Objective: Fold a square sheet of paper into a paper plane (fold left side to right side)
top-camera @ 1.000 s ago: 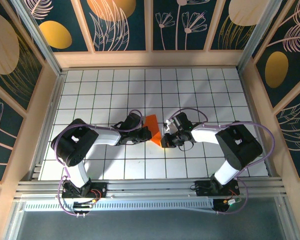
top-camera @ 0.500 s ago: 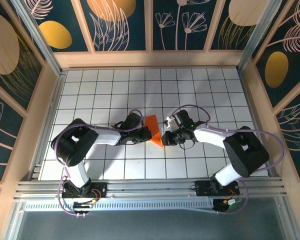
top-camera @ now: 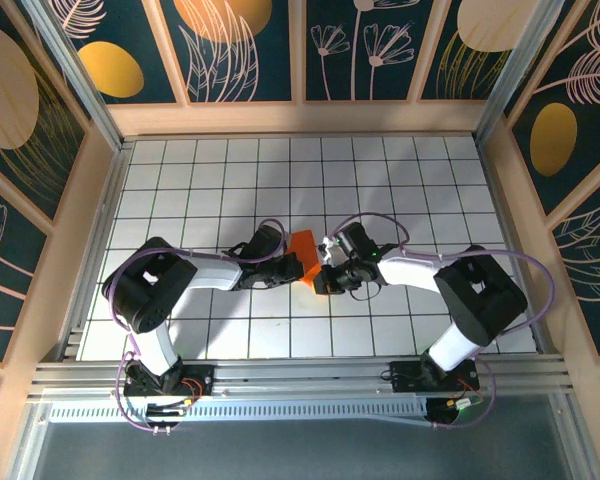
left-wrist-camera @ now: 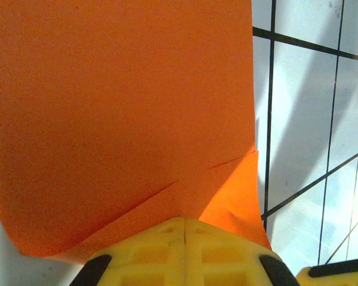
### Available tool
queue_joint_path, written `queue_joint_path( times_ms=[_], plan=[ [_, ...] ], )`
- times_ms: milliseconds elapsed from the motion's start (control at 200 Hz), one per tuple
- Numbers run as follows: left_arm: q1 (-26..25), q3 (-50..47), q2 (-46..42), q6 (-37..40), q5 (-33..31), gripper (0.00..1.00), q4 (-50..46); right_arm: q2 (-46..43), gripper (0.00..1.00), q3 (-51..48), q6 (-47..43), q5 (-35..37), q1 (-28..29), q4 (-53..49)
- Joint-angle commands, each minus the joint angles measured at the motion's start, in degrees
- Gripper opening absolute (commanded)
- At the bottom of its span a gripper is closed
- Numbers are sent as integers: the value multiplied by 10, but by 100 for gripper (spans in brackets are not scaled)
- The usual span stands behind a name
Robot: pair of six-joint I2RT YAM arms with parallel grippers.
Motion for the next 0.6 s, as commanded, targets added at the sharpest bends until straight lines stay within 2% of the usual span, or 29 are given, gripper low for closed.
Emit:
queue_joint_path(
  times_ms=[0,596],
  plan=[
    [1,-9,30,6,-43,0,-63,14,0,12,11,13,3,10],
    [1,-11,30,6,-45,0,-62,27,0,-4,28,26,-17,-15]
  ],
)
